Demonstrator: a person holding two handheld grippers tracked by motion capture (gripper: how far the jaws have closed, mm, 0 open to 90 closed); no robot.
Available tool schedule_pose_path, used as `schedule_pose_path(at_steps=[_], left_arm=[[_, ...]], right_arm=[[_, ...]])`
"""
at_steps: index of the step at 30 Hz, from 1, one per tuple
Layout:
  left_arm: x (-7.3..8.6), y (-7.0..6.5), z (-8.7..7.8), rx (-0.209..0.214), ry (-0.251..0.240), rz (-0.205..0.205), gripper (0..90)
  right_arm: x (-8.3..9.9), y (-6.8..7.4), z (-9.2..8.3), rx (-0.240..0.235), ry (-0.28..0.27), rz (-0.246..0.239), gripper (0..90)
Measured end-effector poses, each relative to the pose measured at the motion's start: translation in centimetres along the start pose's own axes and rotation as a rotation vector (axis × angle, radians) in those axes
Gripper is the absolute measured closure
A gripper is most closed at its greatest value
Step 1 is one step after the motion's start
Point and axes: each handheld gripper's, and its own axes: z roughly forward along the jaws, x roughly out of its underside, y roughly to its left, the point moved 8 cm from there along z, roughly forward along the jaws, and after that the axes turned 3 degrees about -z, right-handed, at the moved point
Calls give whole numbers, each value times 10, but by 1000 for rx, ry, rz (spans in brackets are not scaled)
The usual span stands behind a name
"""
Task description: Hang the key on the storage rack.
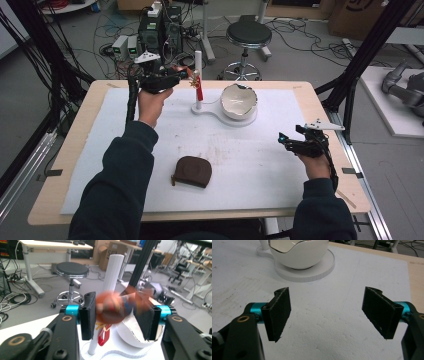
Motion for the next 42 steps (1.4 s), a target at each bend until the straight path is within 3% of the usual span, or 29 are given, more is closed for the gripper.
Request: schedule_pose_path(at_steps=[10,15,19,22,25,31,36,42], left_arm=[[32,8,-45,38,-45,-8,467],[57,16,-71,56,-46,-15,335],[78,22,-90,45,-32,30,192],[98,25,-105,23,-10,70,189],[115,27,-117,33,-17,54,189],[128,38,-128,21,-29,27,189],[138,42,-128,16,-7,27,189],[142,51,-133,-21,-1,14,189]], right_arm=[[0,1,0,3,-5,-9,234],[-1,4,0,1,-7,-24,234],[-1,8,2,-5,-6,-44,229],[-1,10,4,-7,-1,-59,222],[1,12,6,-14,4,-64,222],[3,12,8,-8,5,-62,220],[2,12,9,-7,7,-60,219],[3,12,14,-5,16,-67,219]])
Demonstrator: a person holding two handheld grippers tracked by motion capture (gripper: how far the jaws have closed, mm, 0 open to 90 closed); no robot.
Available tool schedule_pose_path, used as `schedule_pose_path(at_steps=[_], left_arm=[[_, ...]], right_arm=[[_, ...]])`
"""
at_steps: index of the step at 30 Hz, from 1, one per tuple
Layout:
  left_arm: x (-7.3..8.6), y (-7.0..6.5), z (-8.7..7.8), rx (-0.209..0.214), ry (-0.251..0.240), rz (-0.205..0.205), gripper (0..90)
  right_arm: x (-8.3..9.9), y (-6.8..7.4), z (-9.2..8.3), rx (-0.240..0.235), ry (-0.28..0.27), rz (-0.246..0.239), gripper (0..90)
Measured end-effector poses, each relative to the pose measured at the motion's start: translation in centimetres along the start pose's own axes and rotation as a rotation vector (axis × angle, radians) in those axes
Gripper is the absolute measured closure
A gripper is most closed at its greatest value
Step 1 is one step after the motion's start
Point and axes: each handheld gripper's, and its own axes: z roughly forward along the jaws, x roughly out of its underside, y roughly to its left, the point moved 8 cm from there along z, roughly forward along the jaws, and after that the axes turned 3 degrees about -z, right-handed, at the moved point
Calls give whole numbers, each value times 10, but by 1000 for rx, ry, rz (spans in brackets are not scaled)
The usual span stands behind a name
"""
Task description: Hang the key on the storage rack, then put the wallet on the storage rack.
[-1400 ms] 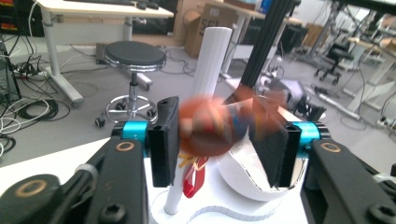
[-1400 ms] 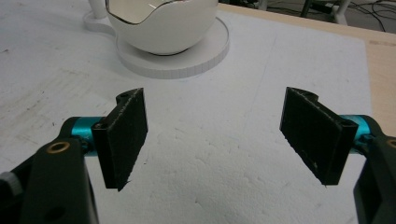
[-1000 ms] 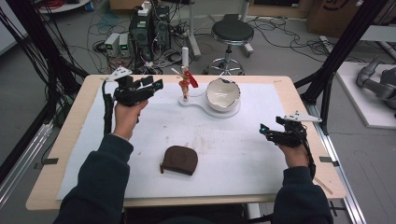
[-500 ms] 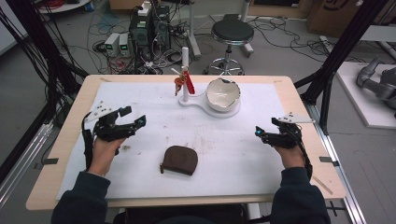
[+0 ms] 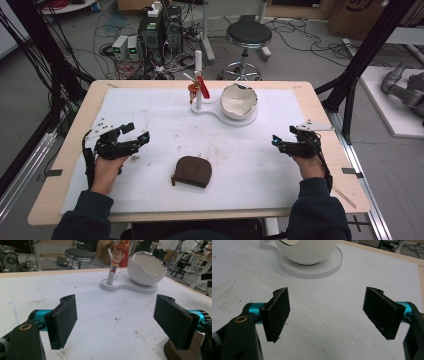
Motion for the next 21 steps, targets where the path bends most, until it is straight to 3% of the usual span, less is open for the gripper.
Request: schedule_pose_path(at_steps=[4,16,21], left_arm=[[-3,-1,-2,-7,-16,1,191],[1,-13,4,52,11,-7,215],[11,-26,12,135,82,-39,285]], right_arm=[[-1,1,-1,-4,-8,3,220],[0,10,1,-31,8,-26,220],[1,13,1,-53,12,-22,235]])
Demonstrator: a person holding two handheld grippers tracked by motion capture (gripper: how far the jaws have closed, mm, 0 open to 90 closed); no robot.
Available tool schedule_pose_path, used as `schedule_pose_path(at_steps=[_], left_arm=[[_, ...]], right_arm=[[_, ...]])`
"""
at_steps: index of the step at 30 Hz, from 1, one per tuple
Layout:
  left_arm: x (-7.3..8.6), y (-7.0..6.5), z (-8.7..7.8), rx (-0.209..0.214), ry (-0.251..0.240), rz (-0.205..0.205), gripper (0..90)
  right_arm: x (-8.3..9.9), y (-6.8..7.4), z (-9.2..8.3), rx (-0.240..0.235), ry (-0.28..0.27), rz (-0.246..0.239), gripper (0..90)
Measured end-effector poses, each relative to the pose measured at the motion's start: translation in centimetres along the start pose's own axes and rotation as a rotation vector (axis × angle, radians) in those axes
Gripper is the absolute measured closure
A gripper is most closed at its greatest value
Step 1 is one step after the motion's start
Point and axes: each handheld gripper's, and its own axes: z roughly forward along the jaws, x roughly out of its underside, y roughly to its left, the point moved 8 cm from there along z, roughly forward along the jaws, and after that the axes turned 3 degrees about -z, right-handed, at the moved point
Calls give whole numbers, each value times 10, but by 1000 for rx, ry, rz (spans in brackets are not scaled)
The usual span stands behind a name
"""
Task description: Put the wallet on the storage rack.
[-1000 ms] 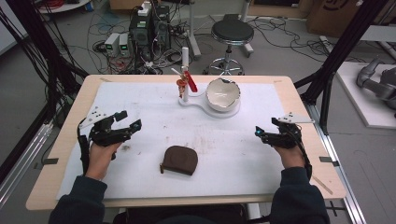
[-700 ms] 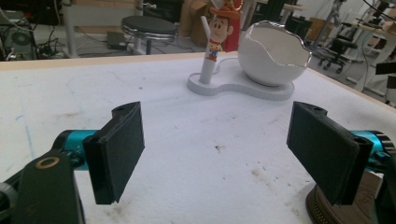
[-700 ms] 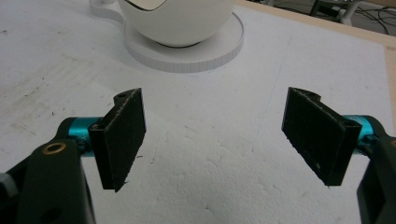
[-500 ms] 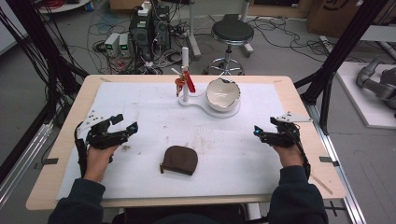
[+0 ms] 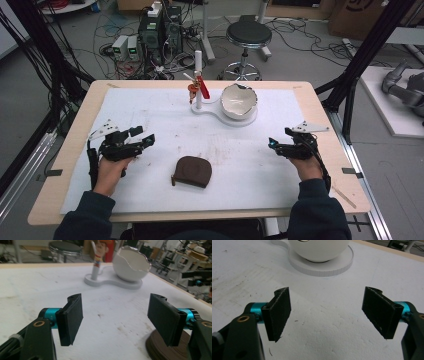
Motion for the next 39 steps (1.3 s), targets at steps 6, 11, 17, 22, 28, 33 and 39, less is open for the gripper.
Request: schedule_pose_path(at_steps=[6,11,17,22,28,33,39], left_arm=[[18,-21,22,110,123,-1,343],[34,-33,38,172,215,-10,346],[44,-40,49,210,267,-43,365],[55,-47,58,248,326,-30,472],[63,-45,62,250,377,-38,476],[63,-49,61,284,379,-40,653],[59,-47,60,284,350,-77,811]], right_arm=[[2,2,0,-16,-6,-9,237],[2,3,1,-18,0,-9,236],[0,11,3,-47,0,-18,236],[-1,20,7,-74,8,-35,237],[0,21,8,-87,15,-30,237],[0,22,9,-87,19,-31,237],[0,23,10,-89,23,-36,236]])
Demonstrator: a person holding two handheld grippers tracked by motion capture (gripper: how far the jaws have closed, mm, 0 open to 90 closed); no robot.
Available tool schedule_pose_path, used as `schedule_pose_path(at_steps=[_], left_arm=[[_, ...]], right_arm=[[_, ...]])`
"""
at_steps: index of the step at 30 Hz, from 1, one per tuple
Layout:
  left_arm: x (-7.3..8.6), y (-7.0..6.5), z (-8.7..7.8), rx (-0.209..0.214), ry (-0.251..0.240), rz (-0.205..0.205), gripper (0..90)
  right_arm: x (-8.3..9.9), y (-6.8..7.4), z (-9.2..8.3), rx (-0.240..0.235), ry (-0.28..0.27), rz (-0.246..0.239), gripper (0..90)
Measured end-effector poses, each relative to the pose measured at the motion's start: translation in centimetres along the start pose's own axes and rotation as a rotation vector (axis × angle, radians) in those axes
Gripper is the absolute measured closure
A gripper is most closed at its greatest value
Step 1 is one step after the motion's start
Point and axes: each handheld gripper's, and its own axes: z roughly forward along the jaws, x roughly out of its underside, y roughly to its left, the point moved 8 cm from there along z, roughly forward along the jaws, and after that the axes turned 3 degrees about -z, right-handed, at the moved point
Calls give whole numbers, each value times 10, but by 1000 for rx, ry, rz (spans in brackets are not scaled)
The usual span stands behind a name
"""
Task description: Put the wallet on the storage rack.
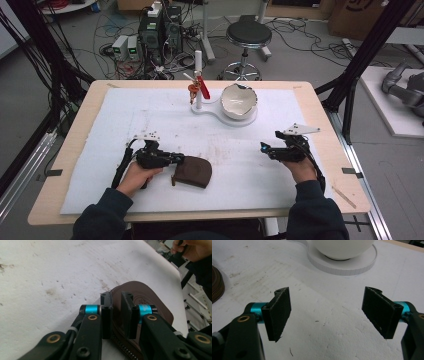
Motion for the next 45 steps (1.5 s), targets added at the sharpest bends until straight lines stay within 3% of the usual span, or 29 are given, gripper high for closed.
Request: schedule_pose_path(at_steps=[5,10,14,16,17,20,26,32,38,41,45], left_arm=[[-10,-5,-4,22,-78,-7,834],[-29,-10,-17,1,-204,47,850],[-36,-16,-20,-12,-251,101,854],[-38,-22,-19,1,-262,129,854],[-39,-26,-18,3,-266,157,854],[-41,-33,-15,8,-275,192,853],[-41,-32,-15,-1,-269,208,853],[-41,-32,-15,-2,-264,214,852],[-41,-30,-15,-9,-259,208,851],[-41,-30,-15,-8,-260,208,850],[-41,-29,-15,-12,-256,209,848]], right_arm=[[0,0,1,-3,1,1,236],[-1,1,2,-9,-3,4,237],[-5,8,4,-42,-21,12,236],[-7,14,7,-78,-28,15,236],[-9,19,8,-108,-36,19,236],[-15,36,15,-218,-61,35,236],[-27,78,37,-407,-76,13,222],[-31,119,65,-556,-18,-49,227],[-36,140,83,-654,19,-38,239],[-33,147,90,-676,60,-53,251],[-31,155,98,-723,89,-55,384]])
